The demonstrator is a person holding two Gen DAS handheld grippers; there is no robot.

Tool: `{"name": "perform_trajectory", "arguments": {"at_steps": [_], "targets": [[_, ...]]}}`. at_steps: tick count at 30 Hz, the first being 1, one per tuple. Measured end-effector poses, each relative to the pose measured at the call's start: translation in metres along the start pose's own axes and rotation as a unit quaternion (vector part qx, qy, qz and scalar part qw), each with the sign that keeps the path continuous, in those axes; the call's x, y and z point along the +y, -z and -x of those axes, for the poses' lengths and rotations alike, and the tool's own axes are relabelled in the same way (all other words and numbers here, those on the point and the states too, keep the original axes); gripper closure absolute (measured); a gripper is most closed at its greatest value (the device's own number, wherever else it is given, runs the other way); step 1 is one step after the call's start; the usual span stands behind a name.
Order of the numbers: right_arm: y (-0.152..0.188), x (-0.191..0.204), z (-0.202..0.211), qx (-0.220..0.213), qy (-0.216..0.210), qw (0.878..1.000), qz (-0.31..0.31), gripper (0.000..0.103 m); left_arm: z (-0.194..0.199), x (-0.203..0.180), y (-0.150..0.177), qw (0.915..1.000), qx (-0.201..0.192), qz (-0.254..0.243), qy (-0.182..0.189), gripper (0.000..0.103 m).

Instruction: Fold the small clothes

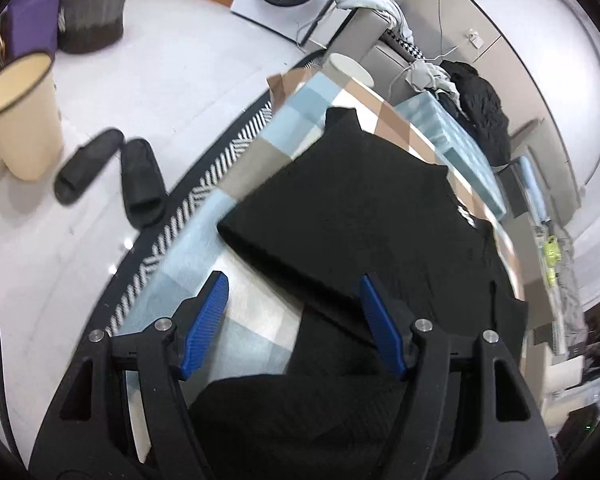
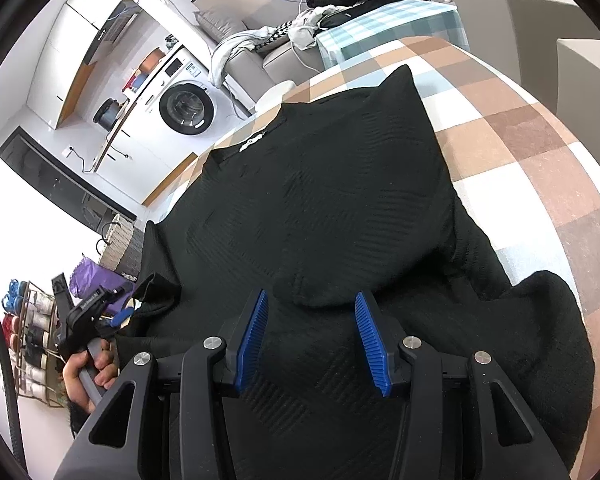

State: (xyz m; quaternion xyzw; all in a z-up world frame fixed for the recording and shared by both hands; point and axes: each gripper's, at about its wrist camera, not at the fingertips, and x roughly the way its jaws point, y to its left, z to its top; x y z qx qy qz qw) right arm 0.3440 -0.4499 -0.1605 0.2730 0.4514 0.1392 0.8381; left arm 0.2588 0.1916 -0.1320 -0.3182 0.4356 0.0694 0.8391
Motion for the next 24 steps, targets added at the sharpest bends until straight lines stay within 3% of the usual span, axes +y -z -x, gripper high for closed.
{"name": "perform_trajectory", "arguments": {"at_steps": [2,3,5,6,7,13,17,18,20,22,24], "targets": [[0.001,0.001,0.000,0.002,0.001,1.000,0.001,0.056,-0.007,0.003,0.000,0.9998,0.002,0.008,0.015,0.040],[0.001,0.001,0.000,0.003,0.002,1.000,0.002,0.056,-0.008,-0.001,0.003,0.9997,-0.002,0.012,0.020,0.049],[0.002,0.003,-0.001,0.005,0.001,1.000,0.004,0.056,-0.013,-0.002,0.001,0.9991,0.002,0.020,0.037,0.074],[0.002,0.004,-0.001,0.006,0.000,1.000,0.006,0.056,-0.016,-0.006,0.001,0.9990,-0.001,0.018,0.042,0.097],[0.002,0.003,-0.002,0.007,0.000,1.000,0.006,0.056,-0.017,-0.009,-0.002,0.9991,-0.009,0.009,0.041,0.103],[0.002,0.001,0.004,-0.002,0.004,1.000,0.002,0.056,0.005,-0.071,-0.018,0.9932,-0.073,-0.071,0.056,0.103],[-0.001,-0.002,0.011,-0.010,0.013,1.000,0.003,0.056,0.008,-0.152,-0.027,0.9762,-0.077,-0.167,0.115,0.102],[-0.002,-0.003,0.012,-0.013,0.015,1.000,0.002,0.056,0.005,-0.171,-0.025,0.9720,-0.067,-0.189,0.122,0.099],[-0.004,-0.004,0.017,-0.020,0.018,1.000,0.000,0.056,0.000,-0.199,-0.021,0.9675,-0.047,-0.218,0.120,0.079],[-0.005,-0.005,0.019,-0.024,0.021,1.000,0.000,0.056,0.003,-0.206,-0.014,0.9649,-0.051,-0.231,0.114,0.026],[-0.004,-0.006,0.021,-0.027,0.020,0.999,-0.002,0.056,0.016,-0.200,-0.007,0.9610,-0.084,-0.233,0.123,0.020]]}}
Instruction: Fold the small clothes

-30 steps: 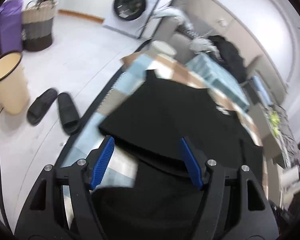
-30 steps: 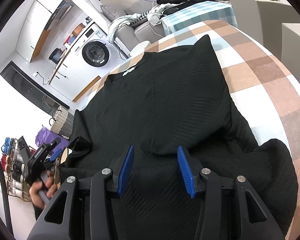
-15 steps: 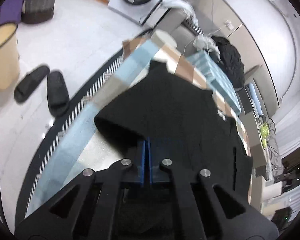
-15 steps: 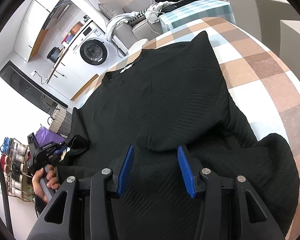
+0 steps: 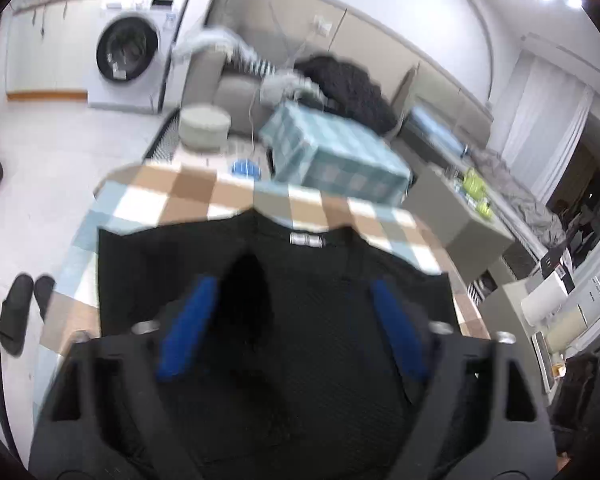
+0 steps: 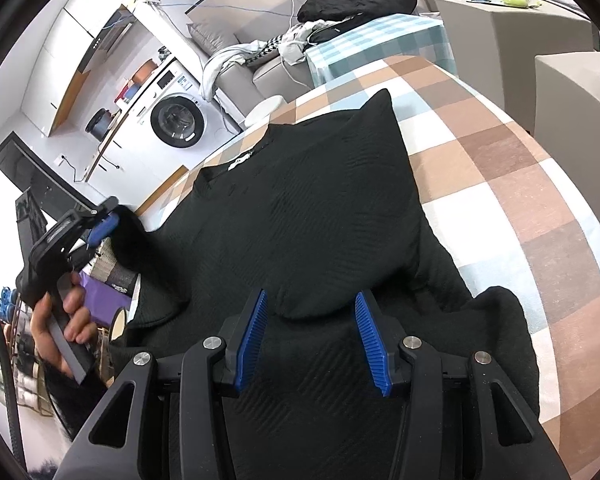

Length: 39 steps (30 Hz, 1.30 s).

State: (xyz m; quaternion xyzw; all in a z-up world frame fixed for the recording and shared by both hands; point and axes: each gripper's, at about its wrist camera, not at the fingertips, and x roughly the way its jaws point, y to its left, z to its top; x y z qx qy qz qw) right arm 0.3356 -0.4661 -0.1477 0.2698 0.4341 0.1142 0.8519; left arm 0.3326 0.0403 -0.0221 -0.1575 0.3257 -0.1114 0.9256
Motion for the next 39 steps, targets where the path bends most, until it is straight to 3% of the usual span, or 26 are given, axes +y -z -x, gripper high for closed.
{"name": "perform_trajectory", "arguments": {"at_steps": [3,10,18,22,26,35,38,39], "targets": [[0.002,-0.002,-0.002,0.002,0.001,1.000,0.000,0.056,0.015,0.012,0.015,1.0000,0.005,0.007,0.004,0.020],[0.002,-0.002,-0.009,0.015,-0.001,1.000,0.005,0.056,0.041,0.060,0.065,0.9968,0.026,0.049,-0.057,0.020],[0.000,-0.011,0.007,0.008,0.011,1.000,0.022,0.056,0.094,0.076,0.115,0.9901,0.017,0.015,-0.139,0.020],[-0.001,-0.022,0.024,-0.007,0.031,0.999,0.031,0.046,0.109,0.089,0.135,0.9858,0.036,0.016,-0.163,0.020],[-0.005,-0.041,0.031,-0.007,0.058,0.998,0.027,0.046,0.111,0.106,0.149,0.9808,0.059,0.030,-0.183,0.020],[-0.007,-0.047,-0.013,0.045,0.090,0.993,0.065,0.043,0.084,0.123,0.167,0.9744,0.115,0.042,-0.189,0.020],[-0.005,-0.041,-0.018,0.043,0.108,0.989,0.096,0.043,0.074,0.119,0.169,0.9768,0.123,0.037,-0.171,0.027],[-0.004,-0.039,-0.020,0.042,0.114,0.987,0.106,0.044,0.072,0.117,0.169,0.9768,0.120,0.028,-0.175,0.033]]}}
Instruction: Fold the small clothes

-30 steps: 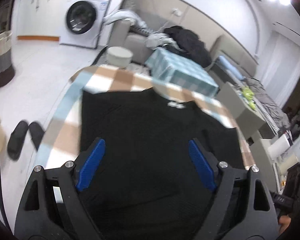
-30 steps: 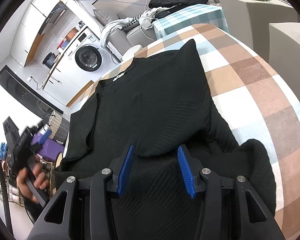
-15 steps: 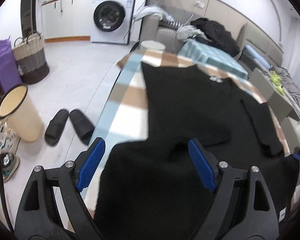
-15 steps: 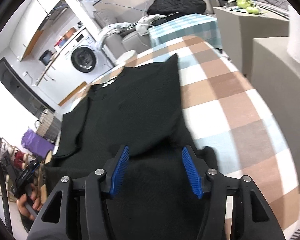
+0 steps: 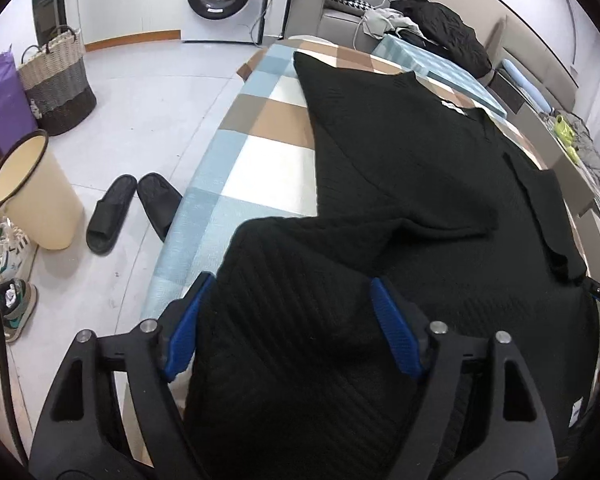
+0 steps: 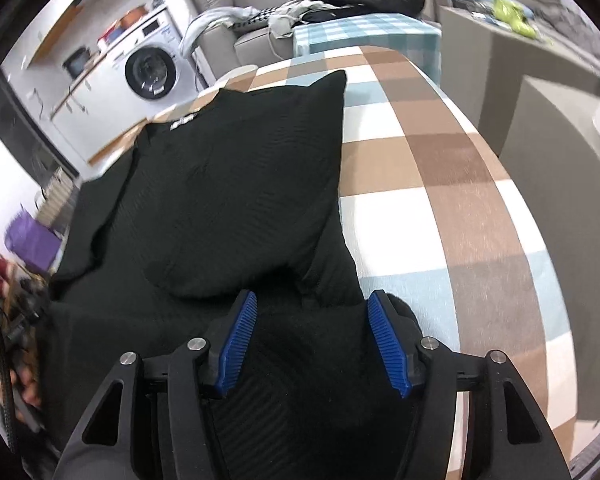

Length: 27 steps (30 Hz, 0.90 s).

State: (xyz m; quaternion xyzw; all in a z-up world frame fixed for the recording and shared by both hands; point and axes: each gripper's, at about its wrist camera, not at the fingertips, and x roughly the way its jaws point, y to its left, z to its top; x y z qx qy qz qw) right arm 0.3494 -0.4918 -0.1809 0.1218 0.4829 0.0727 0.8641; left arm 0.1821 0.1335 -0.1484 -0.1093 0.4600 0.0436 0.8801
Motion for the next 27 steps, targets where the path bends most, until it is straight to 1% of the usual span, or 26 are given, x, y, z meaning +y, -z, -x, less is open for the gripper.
{"name": "perform_trajectory", "arguments": {"at_steps": [1,2,3,4,5,7,10,15,24,27], "targets": [[0.000,0.003,-0.003,-0.001,0.010,1.000,0.013,0.051,-0.001,-0.003,-0.001,1.0000,-0.001,-0.009,0.001,0.044],[0.000,0.006,-0.005,-0.005,0.025,0.999,0.027,0.057,-0.002,-0.007,-0.002,0.9998,-0.003,-0.017,0.005,0.051],[0.001,0.009,-0.007,-0.009,0.042,0.998,0.039,0.069,-0.003,-0.010,-0.004,0.9998,-0.002,-0.019,0.012,0.064],[0.001,0.010,-0.011,-0.010,0.057,0.997,0.048,0.074,-0.003,-0.013,-0.005,0.9996,0.000,-0.020,0.022,0.076],[0.001,0.011,-0.014,-0.011,0.059,0.997,0.052,0.077,-0.005,-0.017,-0.007,0.9993,0.002,-0.022,0.029,0.079],[-0.001,0.010,-0.018,-0.011,0.059,0.997,0.049,0.087,-0.008,-0.024,-0.011,0.9993,-0.001,-0.032,0.021,0.083],[-0.004,0.005,-0.019,-0.013,0.054,0.998,0.028,0.089,-0.012,-0.027,-0.015,0.9992,-0.002,-0.033,0.022,0.084],[-0.011,0.004,-0.022,-0.014,0.057,0.998,0.010,0.089,-0.022,-0.034,-0.026,0.9991,0.001,-0.036,0.021,0.084],[-0.038,-0.004,-0.032,-0.016,0.067,0.997,-0.018,0.089,-0.052,-0.057,-0.062,0.9992,0.004,-0.032,0.023,0.084],[-0.044,-0.004,-0.034,-0.017,0.073,0.997,-0.022,0.089,-0.058,-0.062,-0.069,0.9992,0.003,-0.031,0.023,0.084]]}}
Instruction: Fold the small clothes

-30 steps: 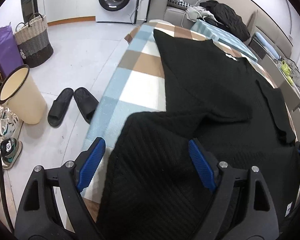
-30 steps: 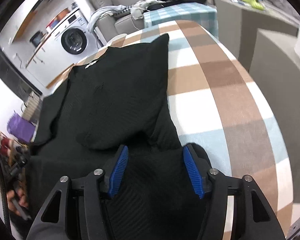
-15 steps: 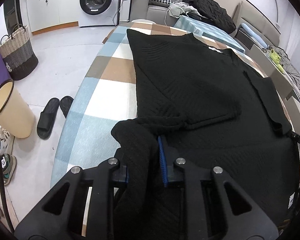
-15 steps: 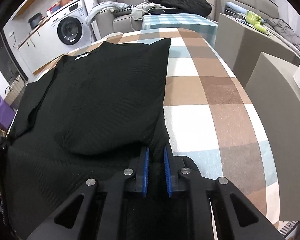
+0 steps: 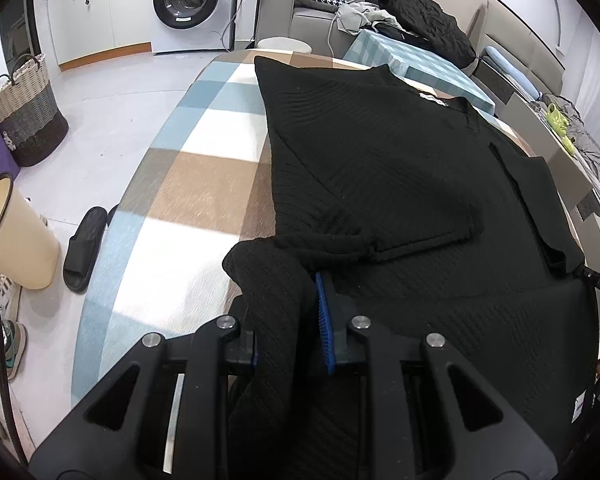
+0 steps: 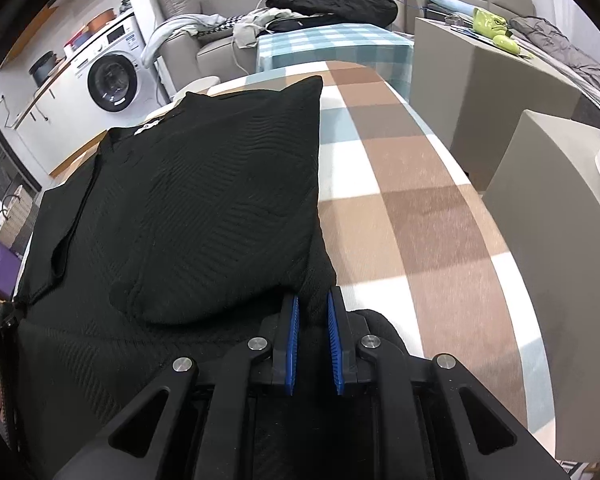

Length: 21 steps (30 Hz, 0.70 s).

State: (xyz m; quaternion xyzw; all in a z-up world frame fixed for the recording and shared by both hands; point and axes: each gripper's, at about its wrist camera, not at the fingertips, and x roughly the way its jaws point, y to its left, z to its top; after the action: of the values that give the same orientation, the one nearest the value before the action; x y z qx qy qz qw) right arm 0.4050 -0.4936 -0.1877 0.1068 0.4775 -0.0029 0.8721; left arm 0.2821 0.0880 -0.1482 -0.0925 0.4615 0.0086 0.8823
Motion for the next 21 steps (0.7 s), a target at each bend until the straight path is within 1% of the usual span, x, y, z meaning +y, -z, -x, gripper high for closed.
{"name": "perform_trajectory", "arguments": {"at_steps": [5,7,8,9,10,11,13,14,15,16,18,21], "targets": [[0.000,0.000,0.005,0.000,0.004,1.000,0.000,0.087,0.001,-0.001,-0.004,0.9999,-0.004,0.007,0.007,0.083],[0.002,-0.003,0.011,-0.005,-0.001,1.000,-0.001,0.077,0.006,0.001,-0.004,0.9999,-0.008,0.012,0.007,0.070],[0.003,-0.004,0.015,-0.009,-0.003,1.000,-0.002,0.074,0.009,0.003,-0.002,0.9998,-0.011,0.015,0.010,0.066],[0.006,-0.007,0.025,-0.016,-0.016,1.000,-0.005,0.066,0.014,0.005,-0.001,0.9995,-0.016,0.019,0.019,0.057],[0.008,-0.007,0.030,-0.020,-0.025,0.999,-0.008,0.056,0.021,0.005,0.003,0.9992,-0.021,0.023,0.027,0.045],[0.011,-0.008,0.039,-0.025,-0.030,0.999,-0.009,0.053,0.028,0.007,0.007,0.9987,-0.027,0.028,0.033,0.040],[0.020,-0.010,0.058,-0.034,-0.041,0.999,-0.001,0.041,0.044,0.011,0.015,0.9980,-0.044,0.030,0.034,0.028],[0.027,-0.012,0.067,-0.040,-0.047,0.998,0.003,0.037,0.051,0.012,0.018,0.9980,-0.048,0.028,0.028,0.025],[0.031,-0.015,0.073,-0.044,-0.053,0.998,0.004,0.029,0.058,0.014,0.023,0.9982,-0.051,0.026,0.017,0.023],[0.038,-0.018,0.082,-0.048,-0.060,0.997,0.005,0.022,0.065,0.015,0.030,0.9982,-0.055,0.023,0.008,0.023],[0.052,-0.025,0.098,-0.054,-0.071,0.996,0.003,0.019,0.075,0.021,0.042,0.9981,-0.057,0.021,-0.013,0.023],[0.077,-0.041,0.116,-0.053,-0.093,0.994,-0.006,0.016,0.084,0.030,0.058,0.9978,-0.053,0.031,-0.027,0.022]]}}
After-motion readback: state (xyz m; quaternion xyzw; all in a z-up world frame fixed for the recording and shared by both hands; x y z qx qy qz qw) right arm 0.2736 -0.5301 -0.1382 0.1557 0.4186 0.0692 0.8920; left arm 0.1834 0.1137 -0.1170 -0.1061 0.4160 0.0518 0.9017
